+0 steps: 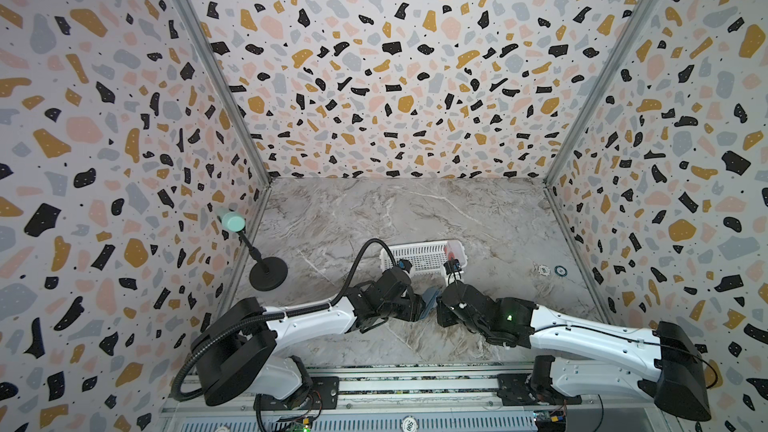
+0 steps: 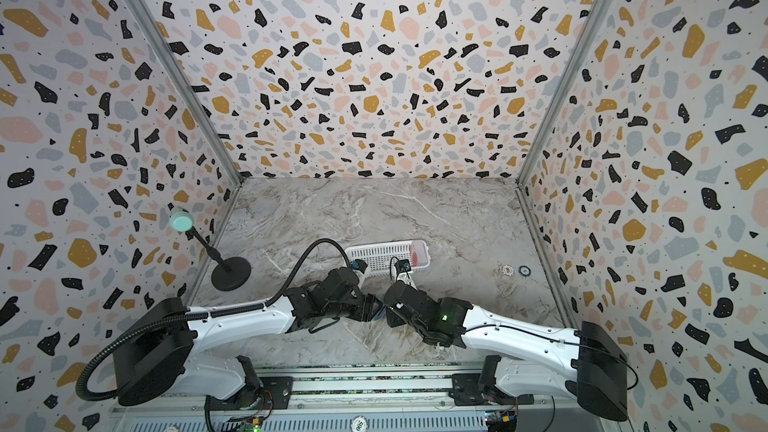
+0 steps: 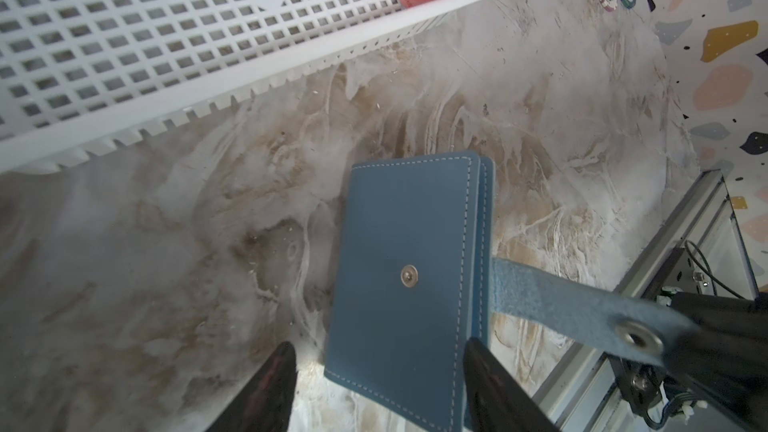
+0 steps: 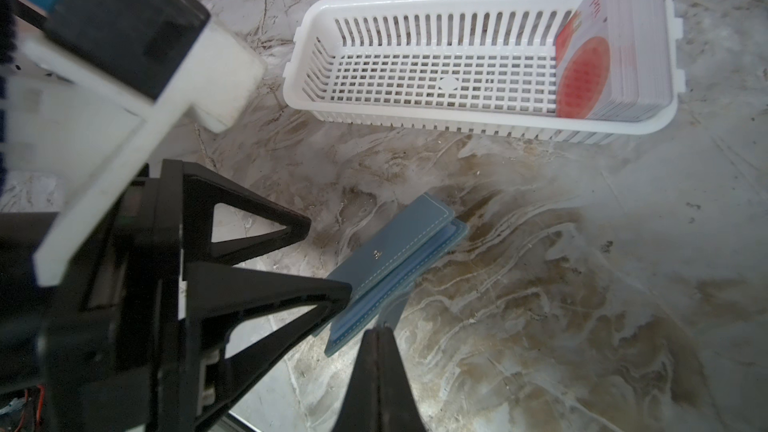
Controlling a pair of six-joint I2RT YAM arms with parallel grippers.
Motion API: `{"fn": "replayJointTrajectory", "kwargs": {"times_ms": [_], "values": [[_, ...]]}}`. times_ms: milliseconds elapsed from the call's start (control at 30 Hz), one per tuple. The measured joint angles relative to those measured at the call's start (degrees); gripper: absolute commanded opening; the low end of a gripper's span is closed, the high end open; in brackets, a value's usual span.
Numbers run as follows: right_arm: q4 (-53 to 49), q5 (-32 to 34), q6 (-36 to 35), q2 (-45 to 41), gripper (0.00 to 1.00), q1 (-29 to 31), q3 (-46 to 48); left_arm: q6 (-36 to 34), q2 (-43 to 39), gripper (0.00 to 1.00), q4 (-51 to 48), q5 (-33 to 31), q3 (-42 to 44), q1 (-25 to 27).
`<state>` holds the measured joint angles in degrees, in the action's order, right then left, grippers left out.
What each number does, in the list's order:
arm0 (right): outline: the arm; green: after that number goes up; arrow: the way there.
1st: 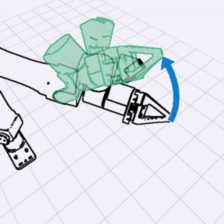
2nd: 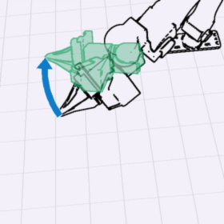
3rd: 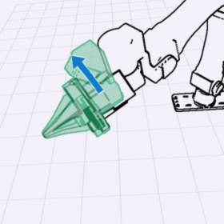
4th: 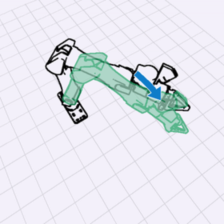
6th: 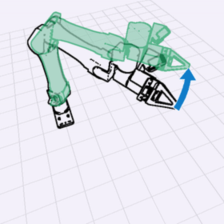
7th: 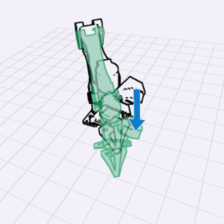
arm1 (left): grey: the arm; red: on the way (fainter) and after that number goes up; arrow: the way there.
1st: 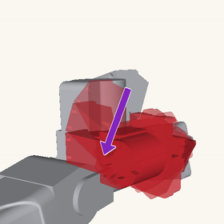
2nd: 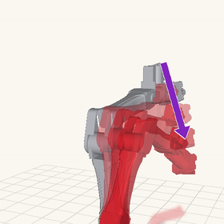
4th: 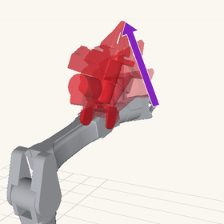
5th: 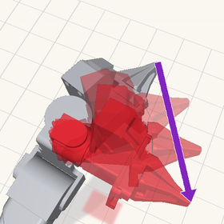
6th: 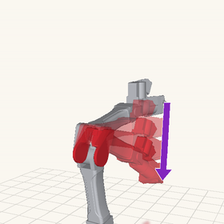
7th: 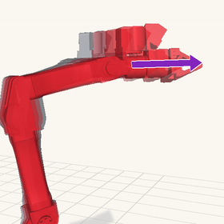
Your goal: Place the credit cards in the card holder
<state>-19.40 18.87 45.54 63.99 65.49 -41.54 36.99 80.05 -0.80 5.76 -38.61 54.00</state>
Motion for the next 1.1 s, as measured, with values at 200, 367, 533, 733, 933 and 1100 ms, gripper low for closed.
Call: {"fn": "replayJointTrajectory", "kwargs": {"times_ms": [200, 367, 533, 733, 933, 1100], "values": [[0.0, 0.0, 0.0, 0.0, 0.03, 0.0, 0.0, -2.05, 0.44, 0.7, -0.11, 1.4, -1.25, 0.0], [0.0, -0.02, 0.0, 0.0, 0.03, 0.0, 0.0, -3.41, 1.86, 0.69, -0.5, 1.57, -2.73, 0.0], [0.0, -0.02, 0.0, 0.0, 0.03, 0.0, 0.0, -4.61, 3.74, 0.65, -2.01, 1.29, -3.67, 0.0], [0.0, -0.02, 0.0, 0.0, 0.03, 0.0, 0.0, -5.97, 4.72, 0.61, -4.37, 0.11, -5.57, 0.0], [-0.02, 0.0, 0.0, 0.0, 0.03, 0.0, 0.02, -6.91, 4.79, 0.57, -6.97, -3.04, -7.13, 0.0], [-0.02, 0.0, 0.0, 0.0, 0.03, 0.0, 0.02, -8.09, 5.55, 0.49, -8.94, -4.96, -8.61, 0.0]]}}
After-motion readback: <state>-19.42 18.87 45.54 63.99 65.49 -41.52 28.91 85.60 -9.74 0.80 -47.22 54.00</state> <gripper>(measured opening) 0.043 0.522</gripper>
